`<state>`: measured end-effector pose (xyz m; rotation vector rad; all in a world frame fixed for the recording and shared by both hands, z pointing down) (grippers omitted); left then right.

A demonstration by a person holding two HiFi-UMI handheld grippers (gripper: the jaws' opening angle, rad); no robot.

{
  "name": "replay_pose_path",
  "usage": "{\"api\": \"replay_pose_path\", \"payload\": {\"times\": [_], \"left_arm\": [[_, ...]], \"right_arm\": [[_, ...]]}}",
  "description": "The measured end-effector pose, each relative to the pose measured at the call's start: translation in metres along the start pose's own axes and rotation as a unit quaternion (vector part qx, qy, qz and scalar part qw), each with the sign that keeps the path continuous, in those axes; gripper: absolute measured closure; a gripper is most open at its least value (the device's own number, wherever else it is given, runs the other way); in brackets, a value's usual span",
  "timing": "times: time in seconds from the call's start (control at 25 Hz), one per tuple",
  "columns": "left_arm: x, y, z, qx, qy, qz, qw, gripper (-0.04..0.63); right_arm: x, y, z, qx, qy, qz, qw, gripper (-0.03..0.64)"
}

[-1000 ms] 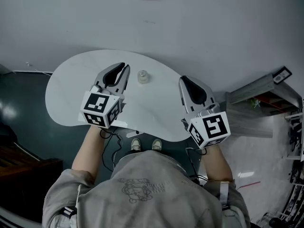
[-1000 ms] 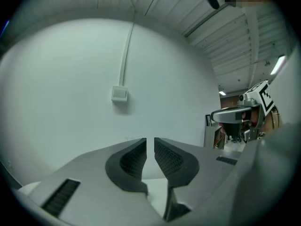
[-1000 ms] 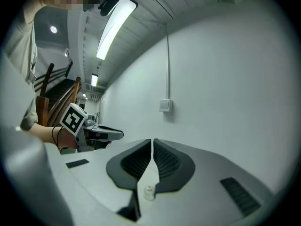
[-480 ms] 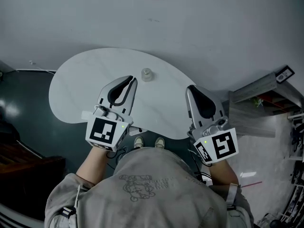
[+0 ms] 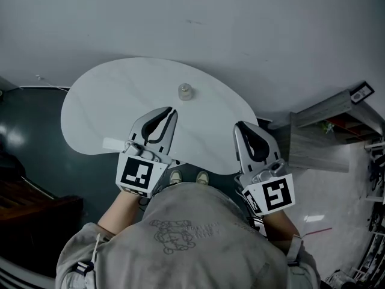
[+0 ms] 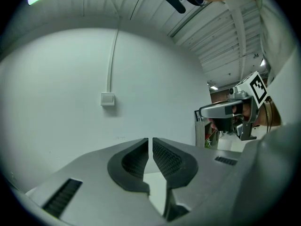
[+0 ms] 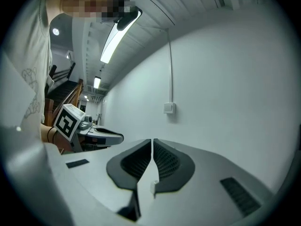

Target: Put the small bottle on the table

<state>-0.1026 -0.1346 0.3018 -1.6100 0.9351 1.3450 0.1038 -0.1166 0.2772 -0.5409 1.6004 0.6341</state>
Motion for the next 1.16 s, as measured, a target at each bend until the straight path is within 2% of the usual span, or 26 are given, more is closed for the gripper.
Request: {"api": "replay_pose_path", "payload": {"times": [0.36, 0.64, 0.92, 1.16], "left_arm": [[-0.014, -0.008, 0.0, -0.007, 0.019, 0.004, 0.9998, 0.563], [-0.01, -0.014, -0.004, -0.017, 0.016, 0.005, 0.9997, 0.568], [-0.019, -0.009, -0.004, -0.008, 0.039, 0.002, 0.9992, 0.569], [-0.016, -0.006, -0.007, -0.007, 0.035, 0.0, 0.9994, 0.569]], "right_arm": [[-0.018, 0.002, 0.008, -0.003, 0.023, -0.021, 1.0, 0.581], [-0.021, -0.001, 0.011, -0.007, 0.017, -0.047, 0.999, 0.581], [-0.028, 0.003, 0.011, -0.007, 0.023, -0.056, 0.998, 0.581], [-0.028, -0.002, 0.009, -0.011, 0.024, -0.052, 0.998, 0.581]]}}
Point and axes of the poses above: the fingertips, and each gripper's own axes: z backward along the fingers, y to its left, x out of its top, the point moved 6 cm from there along z, backward along the fingers, and after that the axes turned 7 degrees about x, right-handed, at the moved point
